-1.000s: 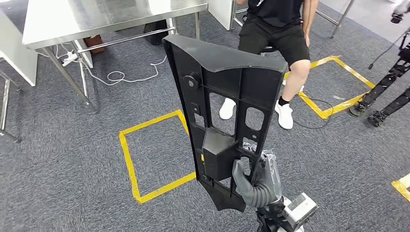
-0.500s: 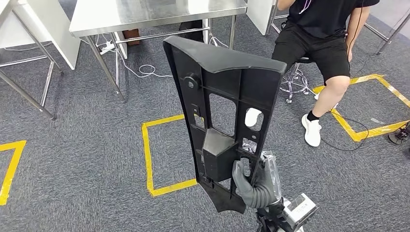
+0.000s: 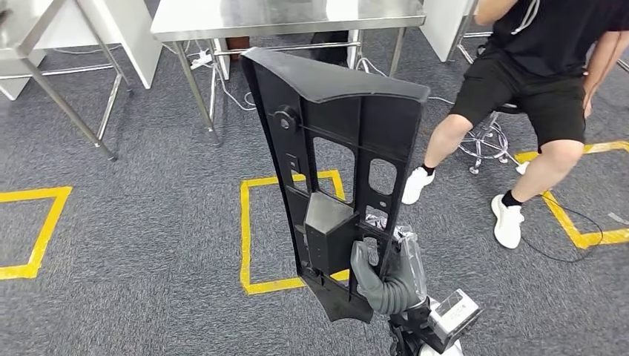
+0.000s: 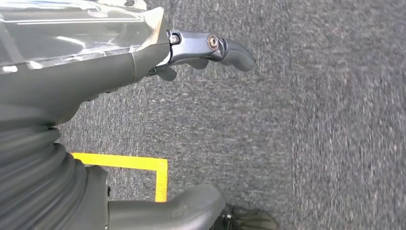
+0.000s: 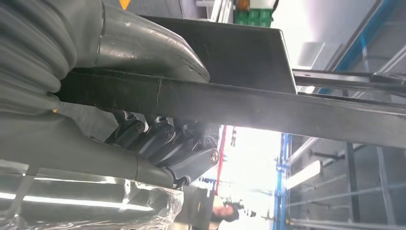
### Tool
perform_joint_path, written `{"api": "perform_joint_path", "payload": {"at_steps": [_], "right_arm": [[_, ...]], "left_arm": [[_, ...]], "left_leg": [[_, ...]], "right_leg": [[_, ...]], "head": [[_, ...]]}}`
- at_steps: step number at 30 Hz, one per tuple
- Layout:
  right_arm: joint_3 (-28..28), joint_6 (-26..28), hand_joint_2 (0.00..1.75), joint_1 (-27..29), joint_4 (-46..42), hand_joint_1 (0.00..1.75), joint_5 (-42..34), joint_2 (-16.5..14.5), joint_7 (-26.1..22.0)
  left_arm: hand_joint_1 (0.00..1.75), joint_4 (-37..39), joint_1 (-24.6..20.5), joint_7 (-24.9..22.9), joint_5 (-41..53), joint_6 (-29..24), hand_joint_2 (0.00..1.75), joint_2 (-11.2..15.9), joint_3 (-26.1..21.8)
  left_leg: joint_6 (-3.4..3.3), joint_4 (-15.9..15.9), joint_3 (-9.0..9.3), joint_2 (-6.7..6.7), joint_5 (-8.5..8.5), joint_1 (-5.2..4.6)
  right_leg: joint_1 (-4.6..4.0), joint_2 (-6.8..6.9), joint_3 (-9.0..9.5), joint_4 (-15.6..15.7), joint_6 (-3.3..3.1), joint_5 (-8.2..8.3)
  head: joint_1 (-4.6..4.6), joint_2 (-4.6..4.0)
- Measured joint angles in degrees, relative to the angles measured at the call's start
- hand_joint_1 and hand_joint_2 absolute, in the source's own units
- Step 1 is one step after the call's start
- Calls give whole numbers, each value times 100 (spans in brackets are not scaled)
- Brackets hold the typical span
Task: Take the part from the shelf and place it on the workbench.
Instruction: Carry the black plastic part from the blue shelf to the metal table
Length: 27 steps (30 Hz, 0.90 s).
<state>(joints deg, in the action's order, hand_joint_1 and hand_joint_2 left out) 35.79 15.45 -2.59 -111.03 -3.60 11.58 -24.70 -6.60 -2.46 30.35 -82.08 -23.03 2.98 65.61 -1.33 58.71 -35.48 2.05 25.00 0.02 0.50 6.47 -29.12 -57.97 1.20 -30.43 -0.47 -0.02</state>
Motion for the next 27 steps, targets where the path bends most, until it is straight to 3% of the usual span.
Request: {"api": "perform_joint_path", "payload": {"at_steps": [2, 4, 6, 7, 8, 10, 12, 14, 17, 27], "right_arm": [[-1, 7, 175, -26, 1, 175, 7, -16, 6], [-2, 26, 175, -29, 6, 175, 17, -16, 14], [-1, 57, 175, -17, 25, 175, 31, -14, 29], [-1, 75, 175, -14, 34, 175, 37, -13, 35], [-2, 89, 175, -15, 40, 175, 41, -14, 38], [-3, 102, 175, -27, 42, 175, 43, -18, 41], [-2, 104, 175, -49, 46, 175, 40, -39, 45], [1, 109, 175, -83, 52, 175, 35, -80, 55], [2, 119, 175, -162, 74, 175, 28, -127, 78], [52, 292, 175, -251, 156, 175, 37, -233, 102]], "left_arm": [[0, 0, 2, 7, -3, 13, 175, 8, 0], [0, -1, -20, 11, -3, 28, 175, 10, 0], [0, -1, -42, 0, -21, 36, 175, 10, -2], [0, -1, -44, -9, -36, 40, 175, 10, -4], [0, -1, -41, -20, -53, 48, 175, 10, -8], [0, -1, -38, -38, -69, 66, 175, 10, -22], [0, -1, -38, -59, -67, 81, 175, 11, -32], [0, -1, -34, -80, -63, 86, 175, 18, -33], [0, -1, -33, -94, -66, 85, 175, 24, -34], [0, -1, -36, -91, -80, 138, 175, 45, -39]], "left_leg": [[-75, -85, 62, -120, -37, 21], [-122, -117, 94, -238, -50, 31], [-138, -114, 97, -366, -44, 29], [-140, -112, 104, -424, -38, 29], [-135, -110, 117, -480, -32, 28], [-108, -98, 140, -566, -10, 22], [-58, -67, 139, -614, 31, -4], [-88, -39, 126, -621, 58, -16], [-153, -45, 133, -598, 51, 0], [-144, -47, 139, -587, 81, -6]], "right_leg": [[1, -193, -78, -226, 17, -140], [18, -486, -409, -886, -32, -417], [25, -589, -804, -1523, -33, -586], [25, -602, -893, -1589, 4, -540], [26, -609, -872, -1434, 57, -401], [40, -645, -602, -682, 146, -3], [56, -691, -381, -131, 112, 247], [59, -707, -339, -32, 40, 301], [37, -716, -338, -29, 9, 312], [46, -722, -334, -23, 6, 309]], "head": [[10, 0], [32, 0], [50, 0], [54, 0], [57, 0], [61, 0], [57, 0], [53, 0], [51, 0], [51, 0]]}}
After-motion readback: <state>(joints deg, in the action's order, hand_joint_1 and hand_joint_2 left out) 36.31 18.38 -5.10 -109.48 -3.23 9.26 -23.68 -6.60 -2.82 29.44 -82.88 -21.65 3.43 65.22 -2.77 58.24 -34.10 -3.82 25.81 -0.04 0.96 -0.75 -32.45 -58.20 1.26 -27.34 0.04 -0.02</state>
